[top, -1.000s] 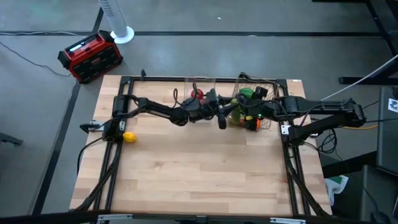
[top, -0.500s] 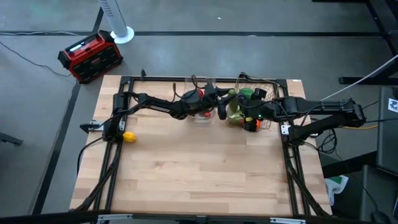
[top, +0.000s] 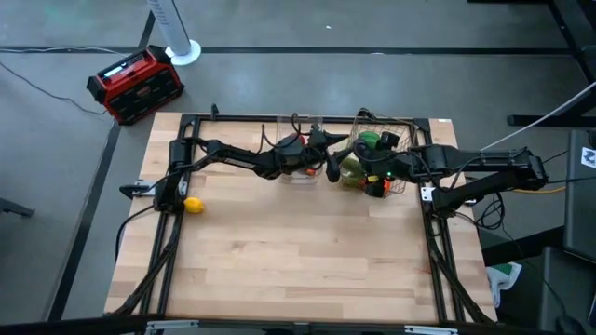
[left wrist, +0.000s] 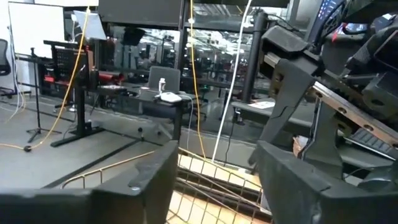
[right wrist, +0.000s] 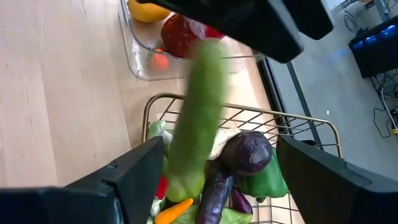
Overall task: Sort produce into baskets
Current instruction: Put the yellow lemon into the transparent bin
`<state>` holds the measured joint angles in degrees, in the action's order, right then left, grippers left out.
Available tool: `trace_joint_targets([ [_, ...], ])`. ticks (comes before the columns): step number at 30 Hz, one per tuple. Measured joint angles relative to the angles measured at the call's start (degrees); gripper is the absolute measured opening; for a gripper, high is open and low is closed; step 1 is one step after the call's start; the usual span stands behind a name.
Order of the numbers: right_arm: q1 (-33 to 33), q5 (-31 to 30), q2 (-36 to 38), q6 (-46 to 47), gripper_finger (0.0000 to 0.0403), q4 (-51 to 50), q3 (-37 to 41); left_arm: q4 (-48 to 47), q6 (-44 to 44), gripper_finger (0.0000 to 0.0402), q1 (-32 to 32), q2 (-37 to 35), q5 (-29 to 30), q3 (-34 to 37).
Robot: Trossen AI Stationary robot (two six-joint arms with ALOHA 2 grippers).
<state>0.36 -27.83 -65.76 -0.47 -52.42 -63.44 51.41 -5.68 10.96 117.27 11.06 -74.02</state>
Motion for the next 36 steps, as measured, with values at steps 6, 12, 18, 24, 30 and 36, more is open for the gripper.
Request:
trace_joint_targets([
  [6,0.0,0.0,0.0,0.0,0.0308,0.0,0.0,-2.1,-0.4,0.0236,0.0,0.0,0.0,0.0],
  [12,0.0,0.0,0.0,0.1,0.0308,-0.1,0.0,-7.1,-0.1,0.0235,0.0,-2.1,0.0,0.0],
  [18,0.0,0.0,0.0,0.1,0.0308,-0.1,0.0,-31.2,1.7,0.0235,0.0,-10.7,0.0,0.0],
  [24,0.0,0.0,0.0,0.2,0.0308,0.0,0.0,-60.8,4.7,0.0232,0.0,-22.3,0.1,0.0],
  [30,0.0,0.4,0.0,0.2,0.0308,0.0,0.0,-90.7,3.4,0.0232,0.0,-32.7,0.0,0.0],
  [36,0.0,0.5,0.0,0.2,0.0308,-0.2,0.0,-117.1,-5.1,0.0232,-0.7,-38.3,-0.3,1.9],
])
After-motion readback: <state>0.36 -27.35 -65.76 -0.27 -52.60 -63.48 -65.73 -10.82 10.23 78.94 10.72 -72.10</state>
